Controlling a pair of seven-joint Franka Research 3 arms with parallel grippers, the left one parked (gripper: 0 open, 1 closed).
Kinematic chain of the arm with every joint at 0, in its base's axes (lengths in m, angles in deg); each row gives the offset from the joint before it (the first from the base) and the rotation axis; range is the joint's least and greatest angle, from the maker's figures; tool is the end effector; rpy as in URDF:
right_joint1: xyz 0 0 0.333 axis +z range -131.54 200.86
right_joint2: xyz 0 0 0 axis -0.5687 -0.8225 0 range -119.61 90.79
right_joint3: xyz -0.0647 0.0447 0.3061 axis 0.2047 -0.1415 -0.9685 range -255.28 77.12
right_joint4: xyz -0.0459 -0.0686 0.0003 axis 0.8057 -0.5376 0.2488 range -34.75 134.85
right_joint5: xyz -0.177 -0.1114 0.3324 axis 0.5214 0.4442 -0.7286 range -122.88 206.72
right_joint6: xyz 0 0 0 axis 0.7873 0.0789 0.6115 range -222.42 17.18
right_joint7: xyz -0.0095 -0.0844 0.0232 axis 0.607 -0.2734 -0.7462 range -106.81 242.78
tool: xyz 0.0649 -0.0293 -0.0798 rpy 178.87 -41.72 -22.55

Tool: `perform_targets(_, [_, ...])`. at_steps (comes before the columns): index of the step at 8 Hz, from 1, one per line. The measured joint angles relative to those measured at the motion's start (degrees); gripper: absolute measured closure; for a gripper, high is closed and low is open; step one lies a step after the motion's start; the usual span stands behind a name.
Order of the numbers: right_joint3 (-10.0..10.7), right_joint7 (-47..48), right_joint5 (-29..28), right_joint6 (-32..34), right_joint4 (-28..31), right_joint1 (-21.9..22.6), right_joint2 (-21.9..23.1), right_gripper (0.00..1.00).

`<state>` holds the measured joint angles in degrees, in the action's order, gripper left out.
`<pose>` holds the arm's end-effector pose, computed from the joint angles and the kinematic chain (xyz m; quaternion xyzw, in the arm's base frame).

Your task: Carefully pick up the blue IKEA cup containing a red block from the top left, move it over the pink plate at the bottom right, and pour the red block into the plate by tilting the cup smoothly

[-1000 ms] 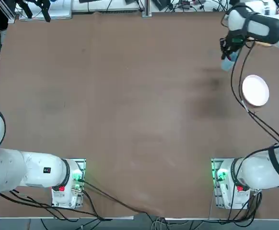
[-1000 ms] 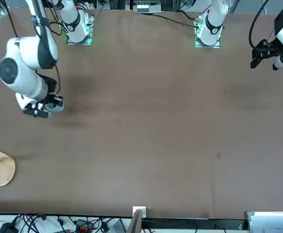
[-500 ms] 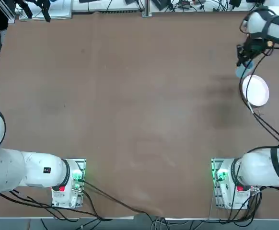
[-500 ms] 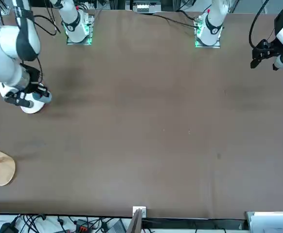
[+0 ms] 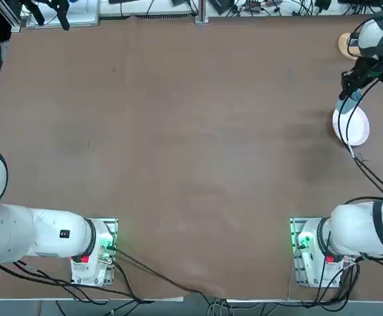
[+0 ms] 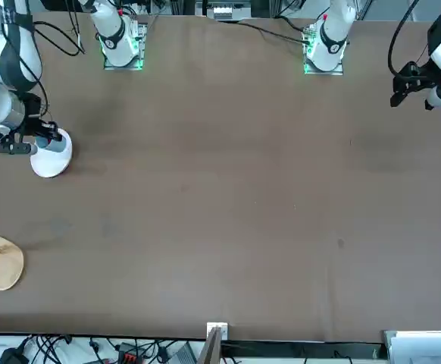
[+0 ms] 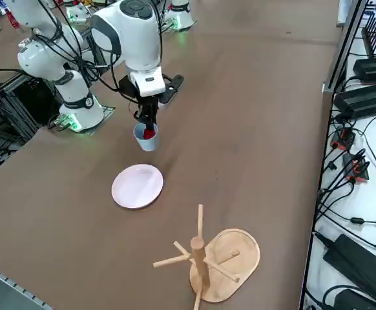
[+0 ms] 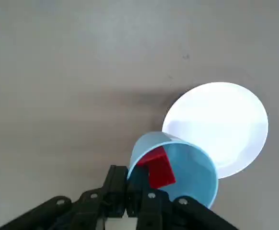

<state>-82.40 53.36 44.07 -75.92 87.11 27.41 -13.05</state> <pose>0.4860 -0.1227 0.3651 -0.9967 -0.0163 0.0788 0.0052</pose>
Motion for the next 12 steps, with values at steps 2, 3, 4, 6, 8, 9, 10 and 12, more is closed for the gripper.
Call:
perform_targets(2, [-0.1, -2.5, -0.1, 0.0, 0.4, -0.1, 0.0, 0.97])
perform_targets(3, [-0.1, -2.8, -0.1, 0.0, 0.6, -0.5, 0.0, 0.97])
perform_targets(4, [0.0, -3.7, -0.2, 0.0, 1.0, -1.3, -0.1, 0.97])
perform_targets(6, [0.0, -8.1, -1.4, -0.1, 2.0, -3.5, -0.3, 0.97])
perform_targets(8, [0.1, -16.9, -8.3, 0.3, 2.6, -7.4, -1.0, 0.97])
perform_targets(9, [0.1, -20.6, -11.9, 1.1, 2.6, -9.3, -1.4, 0.97])
perform_targets(10, [0.2, -23.1, -14.9, 2.1, 2.6, -11.0, -1.8, 0.97])
perform_targets(12, [0.2, -26.7, -19.2, 4.9, 2.0, -14.3, -2.6, 0.97])
